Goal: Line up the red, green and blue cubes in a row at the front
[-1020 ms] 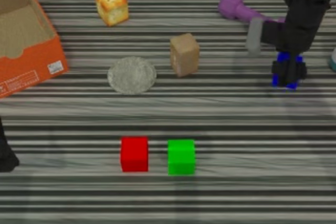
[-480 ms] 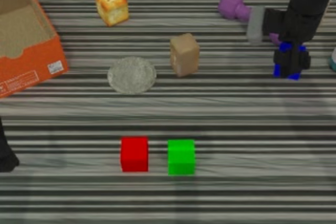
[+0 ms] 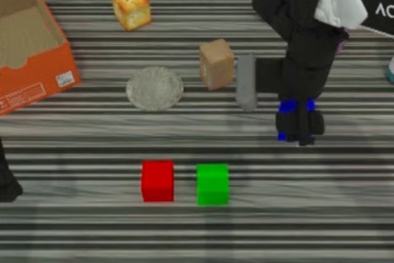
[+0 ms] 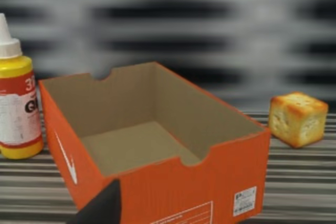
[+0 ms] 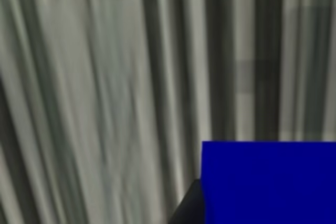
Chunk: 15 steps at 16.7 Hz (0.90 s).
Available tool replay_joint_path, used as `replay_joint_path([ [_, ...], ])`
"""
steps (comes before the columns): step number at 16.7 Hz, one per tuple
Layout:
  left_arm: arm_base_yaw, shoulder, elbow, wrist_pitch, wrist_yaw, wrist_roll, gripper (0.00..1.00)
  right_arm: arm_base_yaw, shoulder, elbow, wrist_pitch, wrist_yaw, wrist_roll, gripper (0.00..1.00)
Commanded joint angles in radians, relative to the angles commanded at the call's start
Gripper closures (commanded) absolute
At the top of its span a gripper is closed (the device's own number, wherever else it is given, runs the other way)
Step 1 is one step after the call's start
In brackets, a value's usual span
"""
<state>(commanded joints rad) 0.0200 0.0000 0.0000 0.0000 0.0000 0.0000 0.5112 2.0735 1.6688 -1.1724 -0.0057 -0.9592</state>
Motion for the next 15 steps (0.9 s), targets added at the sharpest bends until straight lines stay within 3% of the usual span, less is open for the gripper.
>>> replay_joint_path([
  [5,0.0,0.0,0.0,0.0,0.0,0.0,0.0,0.146,-0.135,-0.176,0.05,-0.001,0.053,1.0],
  [11,0.0,0.0,0.0,0.0,0.0,0.0,0.0,0.147,-0.131,-0.189,0.064,-0.002,0.054,1.0],
  [15,0.0,0.0,0.0,0.0,0.0,0.0,0.0,0.147,-0.096,-0.274,0.192,-0.001,0.053,1.0],
])
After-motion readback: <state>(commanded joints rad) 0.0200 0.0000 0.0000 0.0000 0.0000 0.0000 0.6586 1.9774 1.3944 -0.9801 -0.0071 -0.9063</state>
